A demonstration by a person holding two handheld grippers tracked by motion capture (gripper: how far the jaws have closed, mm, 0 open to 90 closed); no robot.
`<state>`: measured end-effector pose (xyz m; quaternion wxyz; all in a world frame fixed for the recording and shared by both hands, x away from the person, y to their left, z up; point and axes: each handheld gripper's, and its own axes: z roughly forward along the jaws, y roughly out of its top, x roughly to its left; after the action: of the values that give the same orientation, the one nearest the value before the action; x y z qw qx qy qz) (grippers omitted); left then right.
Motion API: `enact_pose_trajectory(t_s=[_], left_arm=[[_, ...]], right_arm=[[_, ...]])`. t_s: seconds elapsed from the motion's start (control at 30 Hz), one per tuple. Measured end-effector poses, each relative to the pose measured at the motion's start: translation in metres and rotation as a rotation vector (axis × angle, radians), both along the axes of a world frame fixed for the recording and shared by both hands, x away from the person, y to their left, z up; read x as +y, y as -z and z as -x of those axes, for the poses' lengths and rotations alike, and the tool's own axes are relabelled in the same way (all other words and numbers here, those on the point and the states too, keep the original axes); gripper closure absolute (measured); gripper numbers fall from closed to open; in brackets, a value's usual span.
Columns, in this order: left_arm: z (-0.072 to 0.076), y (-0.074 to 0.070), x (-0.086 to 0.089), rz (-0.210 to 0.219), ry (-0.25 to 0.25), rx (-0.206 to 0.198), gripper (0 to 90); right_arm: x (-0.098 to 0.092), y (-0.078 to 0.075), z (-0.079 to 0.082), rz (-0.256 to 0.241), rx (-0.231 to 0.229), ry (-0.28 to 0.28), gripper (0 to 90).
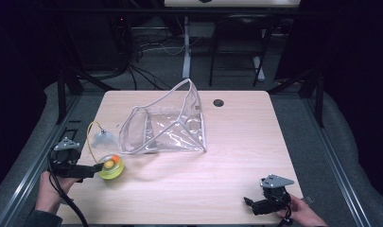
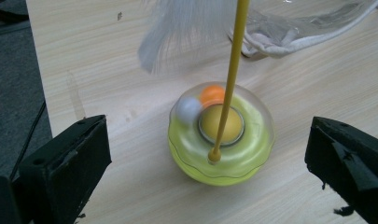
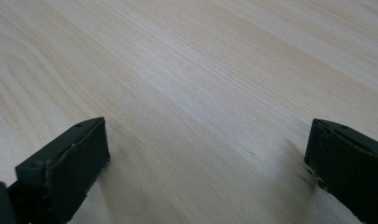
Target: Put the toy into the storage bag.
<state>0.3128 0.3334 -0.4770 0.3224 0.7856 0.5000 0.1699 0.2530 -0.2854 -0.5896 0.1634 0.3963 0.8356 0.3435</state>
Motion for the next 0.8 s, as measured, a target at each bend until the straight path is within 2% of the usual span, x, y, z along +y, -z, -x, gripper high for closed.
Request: enact_pose_trajectory(t_s=[0.17,0.4,0.53,0.8], left_arm=[[-0.005,-0.008,0.0,-0.009,0.009,-0.001,1.2],[-0.011,-0.019,-0.001,-0.006,0.015,-0.012,10.2],[-0.014,-0.023,-0.001,-0.012,0.011,-0.015,16.2],[-0.019,-0.029,0.0,-0.011,0.003,-0.016,34.7]], right_arm=[[0.0,0.0,0.0,0.0,0.0,0.0,0.0],[0.0,0.0,0.0,0.0,0.0,0.0,0.0],[0.0,0.0,0.0,0.0,0.0,0.0,0.0],[0.0,0.0,0.0,0.0,0.0,0.0,0.0]])
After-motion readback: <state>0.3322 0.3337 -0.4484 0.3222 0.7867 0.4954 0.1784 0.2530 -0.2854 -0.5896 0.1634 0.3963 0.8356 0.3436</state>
